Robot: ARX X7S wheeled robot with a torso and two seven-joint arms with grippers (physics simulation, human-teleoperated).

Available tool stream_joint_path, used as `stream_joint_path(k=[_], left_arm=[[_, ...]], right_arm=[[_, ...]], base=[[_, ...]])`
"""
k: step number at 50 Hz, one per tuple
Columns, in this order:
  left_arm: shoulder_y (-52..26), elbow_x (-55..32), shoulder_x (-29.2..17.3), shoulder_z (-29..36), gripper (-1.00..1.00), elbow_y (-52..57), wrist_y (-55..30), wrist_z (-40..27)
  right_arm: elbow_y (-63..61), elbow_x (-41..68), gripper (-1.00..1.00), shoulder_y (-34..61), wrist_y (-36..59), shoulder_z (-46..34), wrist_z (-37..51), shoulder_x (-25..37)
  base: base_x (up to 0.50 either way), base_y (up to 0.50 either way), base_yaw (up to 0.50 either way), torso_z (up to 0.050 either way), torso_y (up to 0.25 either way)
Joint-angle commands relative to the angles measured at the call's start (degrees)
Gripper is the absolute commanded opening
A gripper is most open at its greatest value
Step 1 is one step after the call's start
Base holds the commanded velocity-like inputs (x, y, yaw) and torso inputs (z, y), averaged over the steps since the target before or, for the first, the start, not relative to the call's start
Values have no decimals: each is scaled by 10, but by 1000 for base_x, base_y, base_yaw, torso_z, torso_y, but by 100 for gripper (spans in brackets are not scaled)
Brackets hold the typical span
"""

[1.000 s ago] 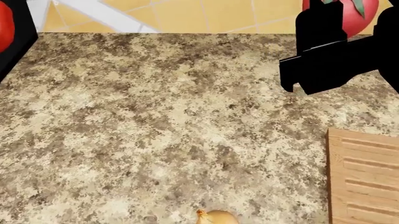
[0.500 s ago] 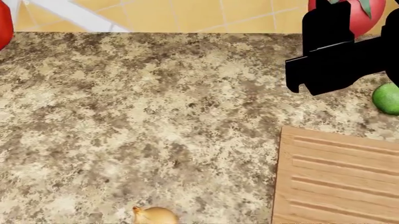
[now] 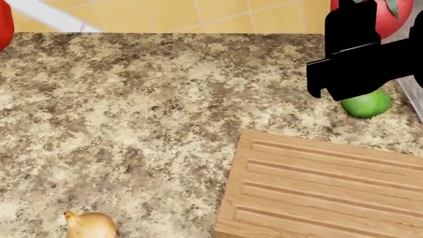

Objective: Place the avocado, onion, tomato and bell pepper on the cutting board.

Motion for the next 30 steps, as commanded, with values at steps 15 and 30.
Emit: stream_joint_path(k=[15,30], left_arm=[[2,-3,-6,0,-100,3,13,-3],[0,0,-7,2,-100,1,13,3]], right_arm=[[-10,-7,-100,-5,-5,10,-13,7],[-3,-18,-100,5,3,3,-12,-2]], base=[[-27,-265,0,0,0],[-2,-11,0,0,1]])
